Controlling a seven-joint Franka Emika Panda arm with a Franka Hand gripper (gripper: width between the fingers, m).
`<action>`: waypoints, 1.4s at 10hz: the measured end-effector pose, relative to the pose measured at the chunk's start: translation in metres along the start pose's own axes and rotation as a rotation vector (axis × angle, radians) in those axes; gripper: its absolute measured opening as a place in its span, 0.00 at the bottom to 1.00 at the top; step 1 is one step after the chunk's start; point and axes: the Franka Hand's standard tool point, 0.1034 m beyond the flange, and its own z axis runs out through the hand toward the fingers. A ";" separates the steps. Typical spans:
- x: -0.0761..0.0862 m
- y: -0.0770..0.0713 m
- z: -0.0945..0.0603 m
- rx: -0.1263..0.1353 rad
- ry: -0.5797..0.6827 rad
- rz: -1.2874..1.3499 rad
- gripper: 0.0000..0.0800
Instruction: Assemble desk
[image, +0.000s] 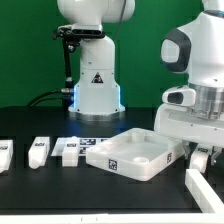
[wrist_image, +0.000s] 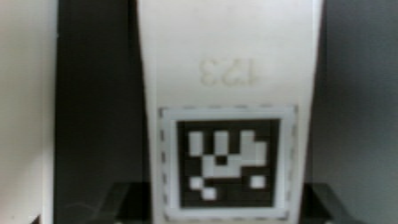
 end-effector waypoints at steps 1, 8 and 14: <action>0.000 0.000 0.000 0.000 0.000 0.000 0.55; 0.031 0.016 -0.077 0.059 -0.031 -0.062 0.81; 0.046 0.052 -0.091 0.090 -0.013 -0.354 0.81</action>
Offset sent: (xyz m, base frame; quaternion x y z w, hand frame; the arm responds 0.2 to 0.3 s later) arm -0.0155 -0.0088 0.0411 0.0235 -0.0315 -0.0067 0.9992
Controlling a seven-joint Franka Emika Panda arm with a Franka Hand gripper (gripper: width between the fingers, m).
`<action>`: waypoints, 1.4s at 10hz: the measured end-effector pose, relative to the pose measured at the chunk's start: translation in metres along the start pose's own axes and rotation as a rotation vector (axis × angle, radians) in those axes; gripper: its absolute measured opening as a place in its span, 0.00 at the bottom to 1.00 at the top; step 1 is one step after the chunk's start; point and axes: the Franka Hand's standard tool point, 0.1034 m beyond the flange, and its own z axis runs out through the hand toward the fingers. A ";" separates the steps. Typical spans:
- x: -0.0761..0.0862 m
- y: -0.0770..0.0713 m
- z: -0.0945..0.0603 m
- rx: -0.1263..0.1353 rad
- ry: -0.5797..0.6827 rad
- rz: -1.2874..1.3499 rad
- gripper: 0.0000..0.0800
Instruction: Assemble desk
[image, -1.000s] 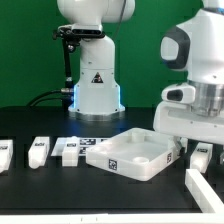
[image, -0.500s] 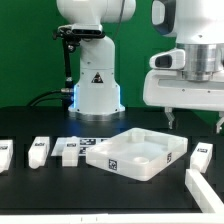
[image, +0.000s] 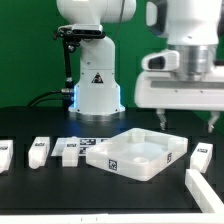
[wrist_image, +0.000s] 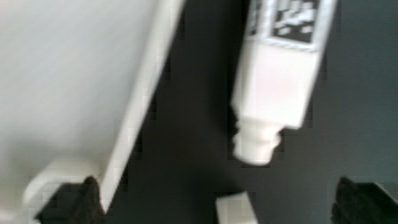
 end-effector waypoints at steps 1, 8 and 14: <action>0.005 0.015 -0.003 0.003 0.015 -0.147 0.81; 0.037 0.076 0.008 -0.014 0.046 -0.553 0.81; 0.052 0.094 0.011 -0.047 0.105 -0.662 0.81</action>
Offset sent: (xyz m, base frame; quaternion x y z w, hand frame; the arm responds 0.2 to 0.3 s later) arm 0.0000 0.0000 0.0000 0.0000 0.0000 0.0000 1.0000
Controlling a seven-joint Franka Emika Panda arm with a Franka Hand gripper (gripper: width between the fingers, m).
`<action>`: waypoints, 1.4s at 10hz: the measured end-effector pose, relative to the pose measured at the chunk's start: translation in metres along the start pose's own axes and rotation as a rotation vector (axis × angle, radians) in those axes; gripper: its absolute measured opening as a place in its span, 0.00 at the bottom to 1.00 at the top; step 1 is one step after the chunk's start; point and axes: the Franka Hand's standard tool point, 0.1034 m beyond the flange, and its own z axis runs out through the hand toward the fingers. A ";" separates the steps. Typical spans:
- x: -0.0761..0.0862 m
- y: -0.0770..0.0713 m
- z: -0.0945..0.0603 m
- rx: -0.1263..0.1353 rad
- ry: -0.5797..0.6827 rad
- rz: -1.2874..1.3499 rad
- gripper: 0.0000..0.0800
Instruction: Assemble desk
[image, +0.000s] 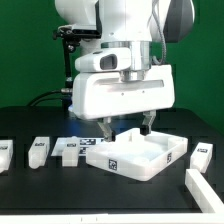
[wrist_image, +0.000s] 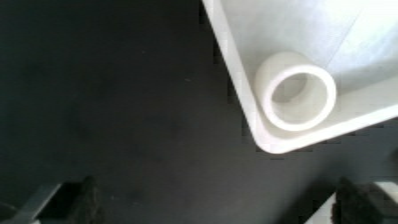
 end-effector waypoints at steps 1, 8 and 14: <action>-0.009 -0.003 0.012 0.024 -0.048 0.034 0.81; -0.022 -0.009 0.032 0.057 -0.147 -0.041 0.81; -0.043 0.002 0.042 0.005 -0.106 -0.233 0.81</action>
Offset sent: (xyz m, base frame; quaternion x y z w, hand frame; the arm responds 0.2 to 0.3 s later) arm -0.0303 0.0158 -0.0176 -0.0951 0.0528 0.0465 0.9930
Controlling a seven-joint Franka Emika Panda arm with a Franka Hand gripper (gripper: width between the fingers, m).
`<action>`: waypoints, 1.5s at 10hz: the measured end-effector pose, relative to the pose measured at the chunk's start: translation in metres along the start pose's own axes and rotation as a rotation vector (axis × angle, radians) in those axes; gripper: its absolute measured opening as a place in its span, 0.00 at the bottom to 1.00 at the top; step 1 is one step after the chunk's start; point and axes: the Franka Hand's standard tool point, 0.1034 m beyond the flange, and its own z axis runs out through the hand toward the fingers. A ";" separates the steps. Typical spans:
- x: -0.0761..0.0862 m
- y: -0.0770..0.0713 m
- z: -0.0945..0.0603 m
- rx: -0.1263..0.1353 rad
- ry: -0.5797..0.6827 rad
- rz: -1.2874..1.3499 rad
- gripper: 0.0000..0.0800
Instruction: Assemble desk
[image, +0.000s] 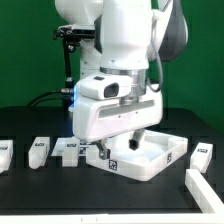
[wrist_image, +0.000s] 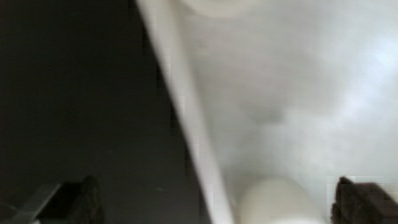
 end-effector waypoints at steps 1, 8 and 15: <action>-0.009 0.004 0.008 0.002 -0.008 -0.024 0.81; -0.011 0.006 0.029 -0.008 -0.001 -0.028 0.81; -0.011 0.006 0.029 -0.008 -0.002 -0.025 0.07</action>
Offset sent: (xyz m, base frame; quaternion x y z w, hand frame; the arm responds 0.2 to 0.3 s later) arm 0.0117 0.0077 -0.0207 -0.0070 0.0377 -0.0160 0.9991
